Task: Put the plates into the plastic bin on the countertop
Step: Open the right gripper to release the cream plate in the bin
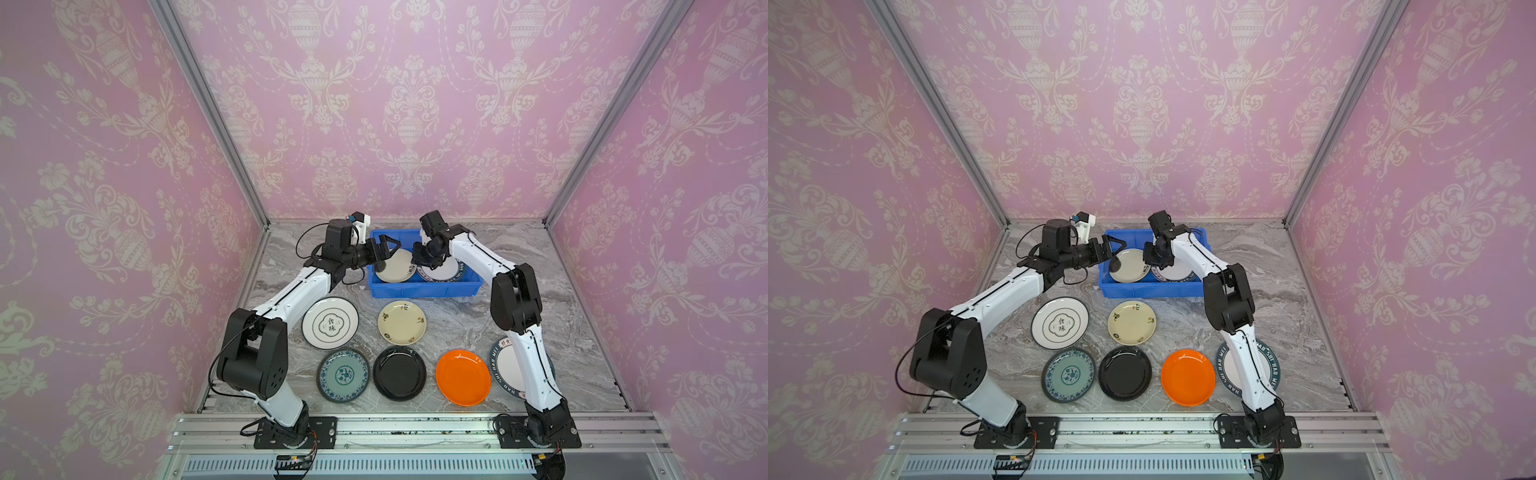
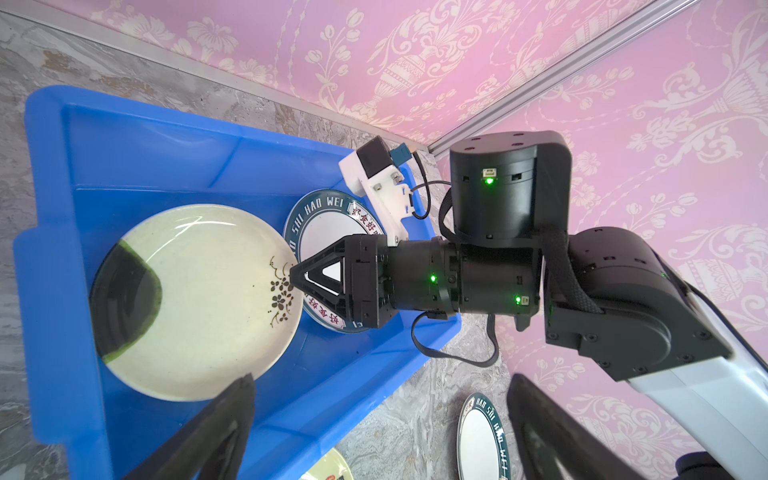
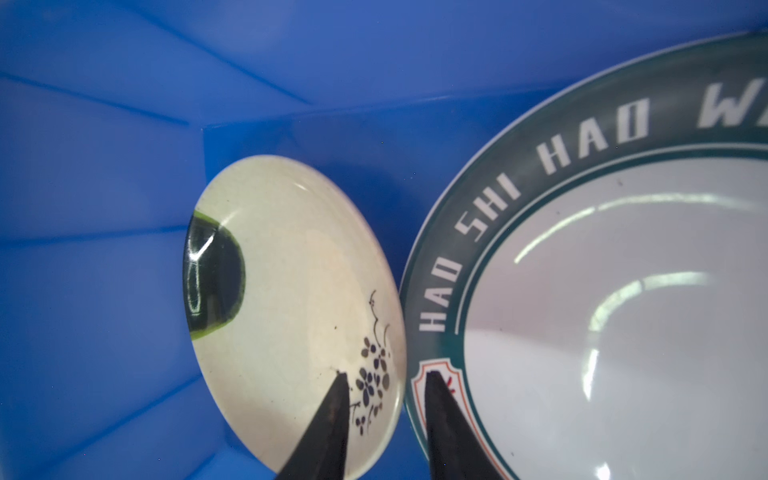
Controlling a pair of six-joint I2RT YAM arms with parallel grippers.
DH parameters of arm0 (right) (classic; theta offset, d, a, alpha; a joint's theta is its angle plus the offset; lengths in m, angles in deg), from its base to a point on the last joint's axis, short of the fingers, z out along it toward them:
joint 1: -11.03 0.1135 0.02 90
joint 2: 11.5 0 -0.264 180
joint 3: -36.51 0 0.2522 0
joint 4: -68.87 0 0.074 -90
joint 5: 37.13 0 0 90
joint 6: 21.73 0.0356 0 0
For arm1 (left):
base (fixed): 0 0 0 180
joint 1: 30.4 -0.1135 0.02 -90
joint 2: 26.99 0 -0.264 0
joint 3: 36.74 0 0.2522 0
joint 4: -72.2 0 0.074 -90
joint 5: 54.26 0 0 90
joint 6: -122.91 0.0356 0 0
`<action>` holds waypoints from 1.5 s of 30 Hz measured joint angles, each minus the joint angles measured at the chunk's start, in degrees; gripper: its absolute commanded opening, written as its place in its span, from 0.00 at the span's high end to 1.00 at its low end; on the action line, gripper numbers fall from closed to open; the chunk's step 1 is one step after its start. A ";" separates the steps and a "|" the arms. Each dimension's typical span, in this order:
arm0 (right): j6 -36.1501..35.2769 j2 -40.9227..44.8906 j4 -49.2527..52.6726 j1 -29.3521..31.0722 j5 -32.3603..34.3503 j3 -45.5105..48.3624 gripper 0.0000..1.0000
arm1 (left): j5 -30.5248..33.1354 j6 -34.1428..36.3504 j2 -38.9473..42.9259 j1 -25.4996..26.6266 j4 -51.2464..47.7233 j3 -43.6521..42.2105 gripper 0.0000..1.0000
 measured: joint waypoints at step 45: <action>-2.34 4.81 2.27 -7.52 11.78 10.03 0.71 | 1.05 0.02 -0.09 0.02 0.37 -1.49 0.03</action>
